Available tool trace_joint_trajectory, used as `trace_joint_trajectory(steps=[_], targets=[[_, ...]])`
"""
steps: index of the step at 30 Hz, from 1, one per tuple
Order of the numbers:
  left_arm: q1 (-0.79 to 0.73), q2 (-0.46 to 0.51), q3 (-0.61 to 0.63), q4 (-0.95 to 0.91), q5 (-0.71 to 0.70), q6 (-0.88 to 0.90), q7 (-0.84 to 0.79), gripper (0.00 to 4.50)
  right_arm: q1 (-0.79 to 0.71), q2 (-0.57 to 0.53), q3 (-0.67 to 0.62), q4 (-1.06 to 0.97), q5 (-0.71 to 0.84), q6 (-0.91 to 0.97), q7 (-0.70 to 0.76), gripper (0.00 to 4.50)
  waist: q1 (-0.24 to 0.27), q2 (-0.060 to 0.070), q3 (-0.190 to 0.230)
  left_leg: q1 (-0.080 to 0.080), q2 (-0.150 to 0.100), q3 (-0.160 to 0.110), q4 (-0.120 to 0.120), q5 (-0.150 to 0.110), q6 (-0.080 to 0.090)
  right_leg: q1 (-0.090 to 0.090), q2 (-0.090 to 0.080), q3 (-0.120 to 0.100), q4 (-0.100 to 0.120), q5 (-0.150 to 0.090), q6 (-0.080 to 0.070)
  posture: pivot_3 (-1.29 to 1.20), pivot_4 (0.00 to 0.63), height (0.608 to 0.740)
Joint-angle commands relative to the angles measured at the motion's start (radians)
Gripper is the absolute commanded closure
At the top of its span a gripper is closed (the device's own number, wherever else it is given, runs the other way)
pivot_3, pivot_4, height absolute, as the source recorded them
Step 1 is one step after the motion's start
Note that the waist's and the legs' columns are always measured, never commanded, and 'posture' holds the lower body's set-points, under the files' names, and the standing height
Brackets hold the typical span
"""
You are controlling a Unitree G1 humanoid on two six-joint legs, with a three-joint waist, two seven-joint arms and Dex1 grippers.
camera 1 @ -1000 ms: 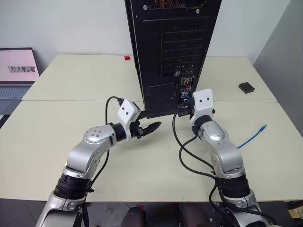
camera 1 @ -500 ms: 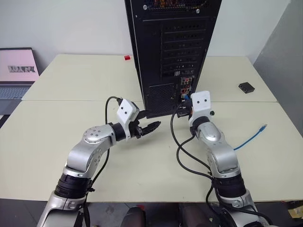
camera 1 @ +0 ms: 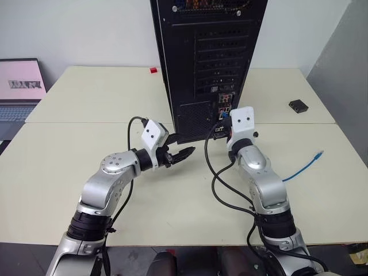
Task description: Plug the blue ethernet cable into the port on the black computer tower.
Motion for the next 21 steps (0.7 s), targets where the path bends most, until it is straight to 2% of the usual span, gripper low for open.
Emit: trace_joint_trajectory(steps=[1,21], targets=[[-0.01,-0.006,0.024,-0.012,0.003,-0.011,0.002,1.25,-0.024,0.011,-0.017,-0.043,-0.002,-0.022,-0.009,4.5,0.0,0.0,0.0,0.0,0.0,0.0,0.0,0.0,0.0,0.0,0.0,0.0,0.0,0.0,0.0,0.0,0.15,0.74],[-0.008,-0.005,0.02,-0.013,0.014,-0.019,-0.003,1.25,-0.074,0.036,-0.023,-0.032,0.005,0.01,0.014,4.5,-0.001,0.0,0.0,-0.002,0.0,0.001,-0.001,0.0,0.0,-0.002,0.0,0.0,-0.001,0.0,0.0,0.0,0.15,0.74]])
